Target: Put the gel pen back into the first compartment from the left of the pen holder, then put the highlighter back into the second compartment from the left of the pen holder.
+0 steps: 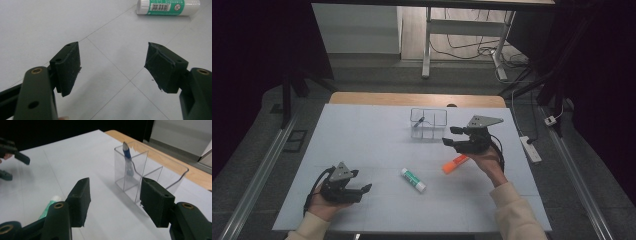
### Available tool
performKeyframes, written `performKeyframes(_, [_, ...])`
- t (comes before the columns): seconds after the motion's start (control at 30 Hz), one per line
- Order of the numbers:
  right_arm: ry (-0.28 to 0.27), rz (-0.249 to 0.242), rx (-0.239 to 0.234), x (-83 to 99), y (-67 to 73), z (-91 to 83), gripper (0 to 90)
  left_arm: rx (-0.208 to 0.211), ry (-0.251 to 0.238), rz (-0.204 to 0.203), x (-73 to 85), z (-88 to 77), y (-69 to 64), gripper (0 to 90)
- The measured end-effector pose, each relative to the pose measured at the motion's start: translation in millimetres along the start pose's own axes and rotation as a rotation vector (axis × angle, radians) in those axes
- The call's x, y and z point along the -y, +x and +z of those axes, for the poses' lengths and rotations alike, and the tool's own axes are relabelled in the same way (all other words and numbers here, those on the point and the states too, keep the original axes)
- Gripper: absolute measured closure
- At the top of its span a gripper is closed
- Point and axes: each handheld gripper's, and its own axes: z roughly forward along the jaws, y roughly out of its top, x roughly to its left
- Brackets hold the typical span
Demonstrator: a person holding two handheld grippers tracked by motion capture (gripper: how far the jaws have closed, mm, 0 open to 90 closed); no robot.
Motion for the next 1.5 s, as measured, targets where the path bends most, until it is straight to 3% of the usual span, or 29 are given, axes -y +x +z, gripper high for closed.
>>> performKeyframes(0.1, [0.015, 0.004, -0.012, 4.7, -2.0, -3.5, 40.7, 0.000, 0.003, -0.002, 0.1, 0.5, 0.5, 27.9])
performKeyframes(0.43, [0.084, -0.054, -0.015, 13.1, -10.0, -16.3, 37.5, -0.003, 0.013, -0.011, 1.1, 2.0, 1.6, 27.8])
performKeyframes(0.67, [0.134, -0.122, -0.041, 13.5, -9.5, -19.1, 36.2, -0.005, 0.013, -0.015, 1.9, 1.7, 2.0, 27.7])
performKeyframes(0.77, [0.153, -0.143, -0.069, 15.3, -9.0, -18.0, 36.5, -0.008, 0.011, -0.016, 2.3, 1.2, 3.0, 27.7])
performKeyframes(0.9, [0.197, -0.216, -0.064, 17.6, -4.7, -13.9, 36.2, -0.012, 0.007, -0.025, 2.5, 0.3, 4.6, 27.7])
performKeyframes(1.13, [0.260, -0.237, -0.056, 20.7, -3.6, -7.1, 36.2, -0.012, 0.008, -0.022, 2.4, 0.9, 5.0, 27.7])
performKeyframes(1.23, [0.288, -0.223, -0.081, 21.9, -4.0, -4.9, 35.3, -0.012, 0.008, -0.021, 2.6, 0.6, 4.7, 27.6])
performKeyframes(1.5, [0.352, -0.277, -0.118, 25.5, -1.4, -0.6, 34.6, -0.008, 0.013, -0.016, 2.8, 2.1, 5.2, 27.5])
